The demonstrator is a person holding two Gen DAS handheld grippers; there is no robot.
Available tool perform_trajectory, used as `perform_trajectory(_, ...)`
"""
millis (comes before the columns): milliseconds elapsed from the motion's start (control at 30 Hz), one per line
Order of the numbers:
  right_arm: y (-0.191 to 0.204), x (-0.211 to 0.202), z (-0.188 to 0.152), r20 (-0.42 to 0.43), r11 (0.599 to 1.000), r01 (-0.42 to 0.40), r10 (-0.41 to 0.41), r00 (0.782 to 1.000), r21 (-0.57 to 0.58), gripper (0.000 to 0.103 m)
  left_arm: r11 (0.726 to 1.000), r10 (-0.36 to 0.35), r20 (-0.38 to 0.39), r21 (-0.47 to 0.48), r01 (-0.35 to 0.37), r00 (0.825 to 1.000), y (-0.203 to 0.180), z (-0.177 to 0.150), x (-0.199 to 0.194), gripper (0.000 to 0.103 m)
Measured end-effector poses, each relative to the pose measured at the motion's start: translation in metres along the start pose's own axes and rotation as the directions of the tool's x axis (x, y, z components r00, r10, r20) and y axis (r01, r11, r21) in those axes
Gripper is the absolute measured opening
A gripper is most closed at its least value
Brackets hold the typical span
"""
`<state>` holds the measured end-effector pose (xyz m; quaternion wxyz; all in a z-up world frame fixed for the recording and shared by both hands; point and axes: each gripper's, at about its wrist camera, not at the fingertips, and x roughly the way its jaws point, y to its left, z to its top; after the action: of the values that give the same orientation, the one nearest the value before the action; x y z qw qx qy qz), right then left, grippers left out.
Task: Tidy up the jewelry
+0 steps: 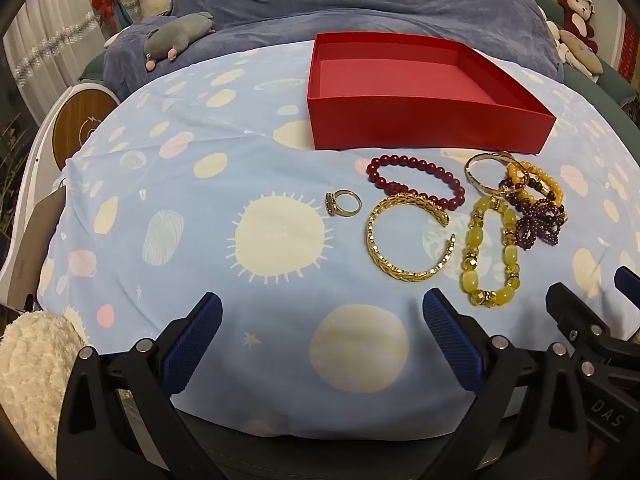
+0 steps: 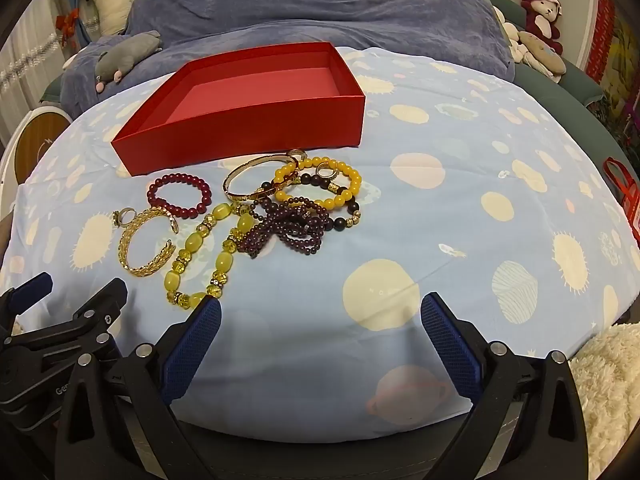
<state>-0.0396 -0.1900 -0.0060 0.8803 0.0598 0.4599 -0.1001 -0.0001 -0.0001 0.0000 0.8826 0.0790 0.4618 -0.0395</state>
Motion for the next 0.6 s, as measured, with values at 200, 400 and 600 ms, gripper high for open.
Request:
perform_trajectory(200, 0.0, 0.0, 0.0, 0.0, 1.0, -0.001, 0.001, 1.0, 0.0, 0.096, 1.0, 0.002, -0.006, -0.001, -0.002, 1.0, 0.0, -0.001, -0.001, 0.096)
perform_trajectory(400, 0.001, 0.001, 0.001, -0.002, 1.0, 0.002, -0.002, 1.0, 0.001, 0.096, 1.0, 0.011, 0.004, 0.002, -0.011, 1.0, -0.006, -0.011, -0.002, 0.096)
perform_trajectory(600, 0.001, 0.001, 0.001, -0.003, 1.0, 0.002, -0.002, 1.0, 0.003, 0.096, 1.0, -0.011, -0.021, 0.001, 0.011, 1.0, -0.001, 0.0, 0.003, 0.096)
